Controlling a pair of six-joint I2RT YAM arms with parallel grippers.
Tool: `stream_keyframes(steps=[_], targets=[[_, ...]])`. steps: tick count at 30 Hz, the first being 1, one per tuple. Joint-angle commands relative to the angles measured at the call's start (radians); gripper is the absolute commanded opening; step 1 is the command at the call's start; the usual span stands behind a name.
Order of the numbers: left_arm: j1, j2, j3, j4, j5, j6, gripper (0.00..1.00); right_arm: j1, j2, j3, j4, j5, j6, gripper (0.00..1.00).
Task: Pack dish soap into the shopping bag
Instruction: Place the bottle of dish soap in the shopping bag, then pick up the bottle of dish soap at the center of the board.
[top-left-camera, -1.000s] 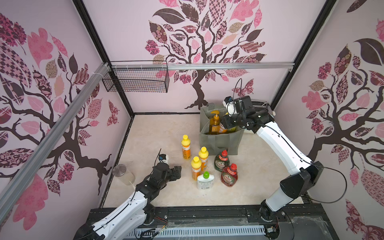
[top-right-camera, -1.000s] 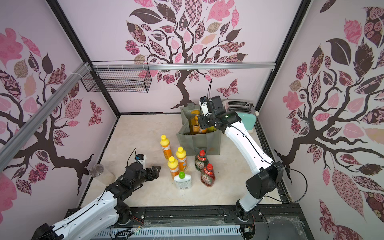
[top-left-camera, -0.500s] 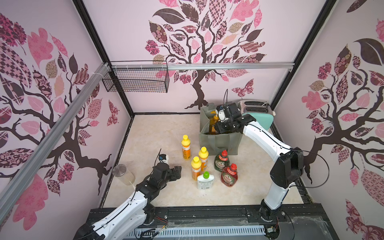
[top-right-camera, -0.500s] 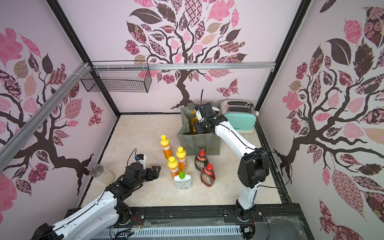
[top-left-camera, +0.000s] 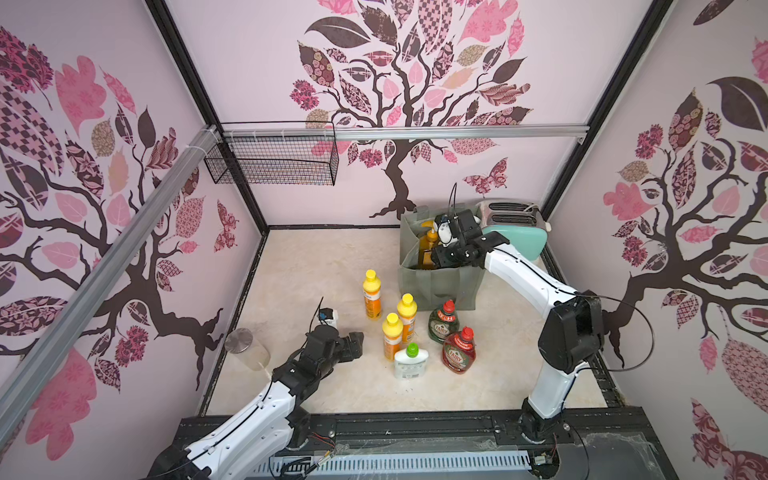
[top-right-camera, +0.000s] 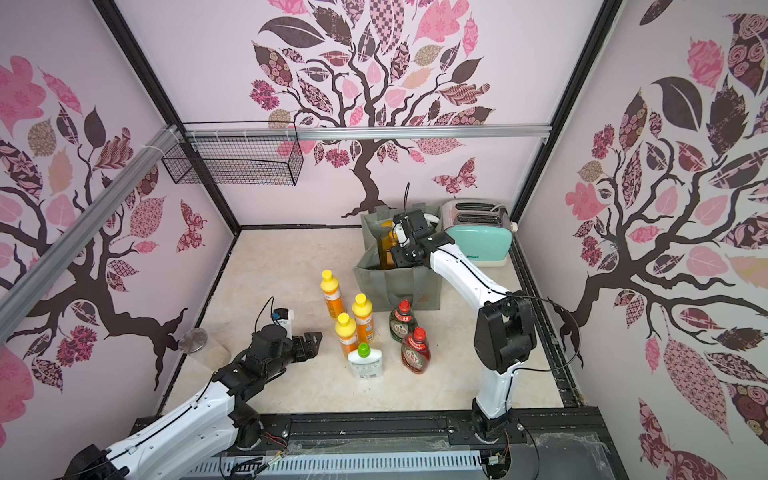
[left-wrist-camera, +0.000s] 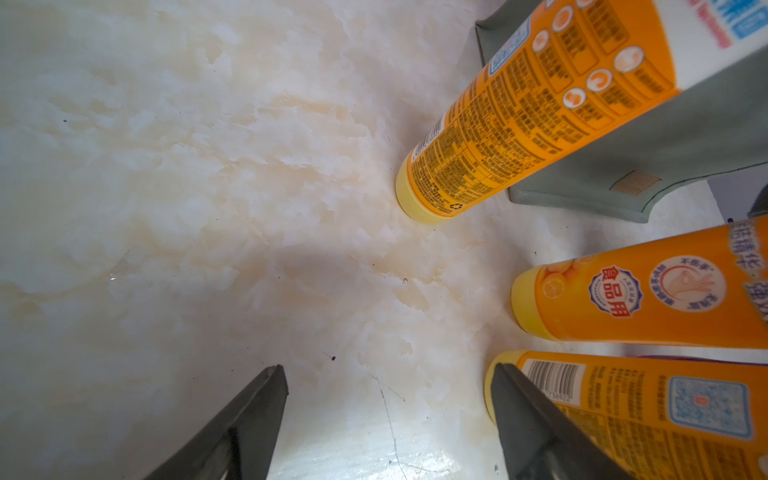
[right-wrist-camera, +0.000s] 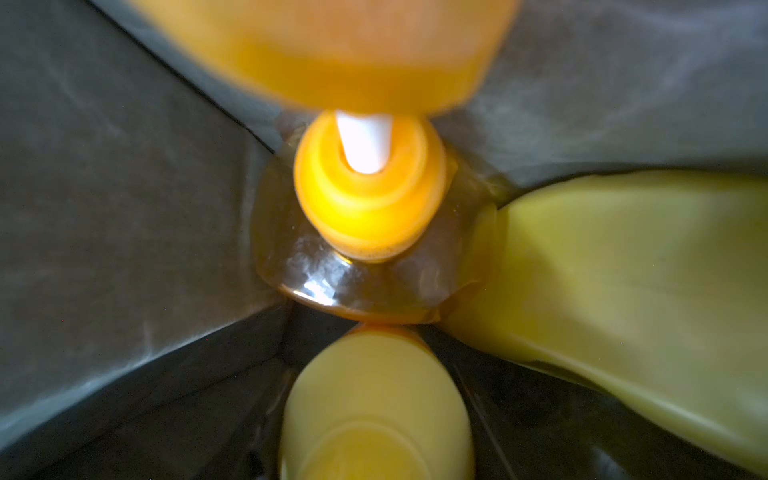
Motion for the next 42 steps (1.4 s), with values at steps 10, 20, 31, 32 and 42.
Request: stream_keyframes(steps=[10,20,31,32,42], targets=[[-0.003,-0.047,0.066,-0.1,-0.001,0.029,0.83,-0.005,-0.21,0.162,-0.054,-0.068,0.039,0.95],[-0.002,-0.189,0.3,-0.271,0.018,0.037,0.82,-0.004,-0.563,-0.215,-0.051,-0.008,0.103,0.81],[-0.004,-0.298,0.138,-0.242,-0.011,0.048,0.8,0.018,-0.845,-0.381,-0.074,-0.382,0.184,0.8],[-0.004,-0.312,0.115,-0.234,-0.016,0.059,0.79,0.02,-0.85,-0.397,-0.082,-0.412,0.189,0.8],[-0.005,-0.335,0.019,-0.177,0.043,0.151,0.78,0.185,-0.856,-0.562,-0.046,-0.38,0.204,0.82]])
